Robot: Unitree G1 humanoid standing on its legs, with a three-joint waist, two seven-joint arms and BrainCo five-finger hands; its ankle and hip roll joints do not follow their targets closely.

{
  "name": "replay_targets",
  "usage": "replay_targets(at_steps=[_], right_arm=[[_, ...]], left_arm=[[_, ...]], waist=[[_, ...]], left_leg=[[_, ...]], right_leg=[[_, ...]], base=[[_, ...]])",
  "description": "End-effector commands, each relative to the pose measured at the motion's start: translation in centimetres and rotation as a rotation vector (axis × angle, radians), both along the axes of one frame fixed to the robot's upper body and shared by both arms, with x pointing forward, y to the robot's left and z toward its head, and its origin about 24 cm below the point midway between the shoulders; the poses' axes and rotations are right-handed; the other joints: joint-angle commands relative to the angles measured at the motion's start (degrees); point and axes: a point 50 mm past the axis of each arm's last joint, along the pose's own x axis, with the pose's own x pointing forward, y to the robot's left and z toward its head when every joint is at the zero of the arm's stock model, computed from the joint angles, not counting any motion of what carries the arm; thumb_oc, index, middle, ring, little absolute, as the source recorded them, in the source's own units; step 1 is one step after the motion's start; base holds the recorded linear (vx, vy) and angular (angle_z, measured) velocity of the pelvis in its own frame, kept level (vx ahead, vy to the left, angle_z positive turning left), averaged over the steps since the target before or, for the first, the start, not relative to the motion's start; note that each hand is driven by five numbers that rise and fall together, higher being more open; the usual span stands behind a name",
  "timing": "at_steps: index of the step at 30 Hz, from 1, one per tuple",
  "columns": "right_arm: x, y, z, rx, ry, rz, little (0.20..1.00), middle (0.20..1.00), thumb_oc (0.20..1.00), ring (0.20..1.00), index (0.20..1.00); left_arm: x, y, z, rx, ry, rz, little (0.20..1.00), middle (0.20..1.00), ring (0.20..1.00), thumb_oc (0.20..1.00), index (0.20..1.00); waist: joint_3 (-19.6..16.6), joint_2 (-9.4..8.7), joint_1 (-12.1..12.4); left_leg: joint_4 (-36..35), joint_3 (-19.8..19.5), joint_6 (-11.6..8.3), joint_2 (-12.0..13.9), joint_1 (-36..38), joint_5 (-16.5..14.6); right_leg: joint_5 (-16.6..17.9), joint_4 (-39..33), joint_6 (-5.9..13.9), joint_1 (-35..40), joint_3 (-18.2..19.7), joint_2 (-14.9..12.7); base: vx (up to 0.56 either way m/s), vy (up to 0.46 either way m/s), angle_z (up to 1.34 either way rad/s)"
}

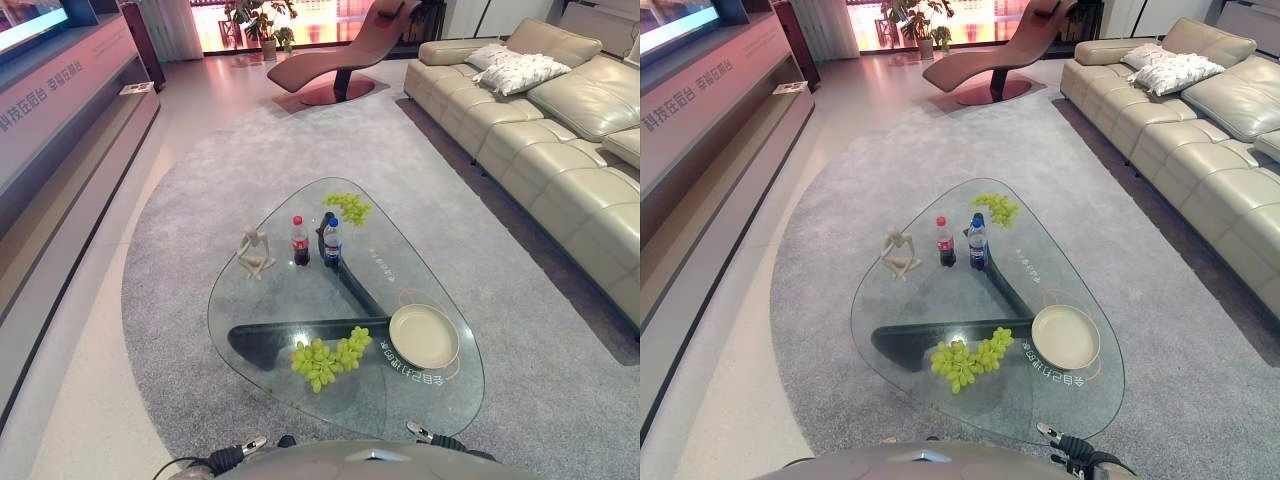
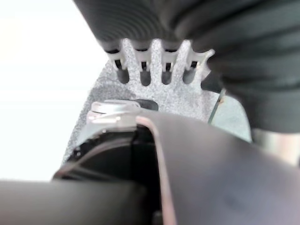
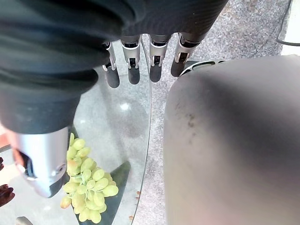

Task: Pick up fruits into the plate

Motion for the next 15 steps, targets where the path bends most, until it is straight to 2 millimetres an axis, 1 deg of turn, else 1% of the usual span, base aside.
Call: replay_targets(at_steps=[1,5,8,15], right_arm=[[2.0,1.7,0.0,0.043,-0.033,0.025,1.000,1.000,1.000,1.000,1.000],[2.1,1.4,0.1,0.042,-0.031,0.025,1.000,1.000,1.000,1.000,1.000],[2.2,1.2,0.1,0.042,-0.032,0.026,1.000,1.000,1.000,1.000,1.000],[2.2,1.3,0.1,0.044,-0.027,0.030,1.000,1.000,1.000,1.000,1.000]], left_arm=[[1.9,0.4,0.2,0.029,-0.038,0.003,1.000,1.000,1.000,1.000,1.000],[1.8,0.8,0.3,0.063,0.003,0.037,1.000,1.000,1.000,1.000,1.000],[1.4,1.1,0.2,0.094,0.032,0.015,1.000,1.000,1.000,1.000,1.000],[0.4,1.1,0.0,0.141,0.060,-0.023,1.000,1.000,1.000,1.000,1.000]], waist=[[2.4,-1.74,0.9],[2.4,-1.65,0.9],[2.6,-1.72,0.9],[2.9,-1.82,0.9]], left_leg=[[0.4,4.2,2.18,-5.1,5.5,-7.7],[0.4,4.2,2.29,-5.1,5.4,-7.7],[0.4,4.3,2.34,-5.1,5.3,-7.7],[0.5,4.5,2.43,-5.0,5.5,-7.7]], right_leg=[[0.2,2.0,-0.71,-0.7,4.2,1.0],[0.2,2.1,-0.62,-0.9,4.2,0.9],[0.1,2.3,-0.67,-1.0,4.1,0.9],[0.0,2.4,-0.83,-1.0,4.3,0.9]], base=[[0.00,0.000,0.00],[0.00,0.000,0.00],[0.00,0.000,0.00],[0.02,-0.004,0.00]])
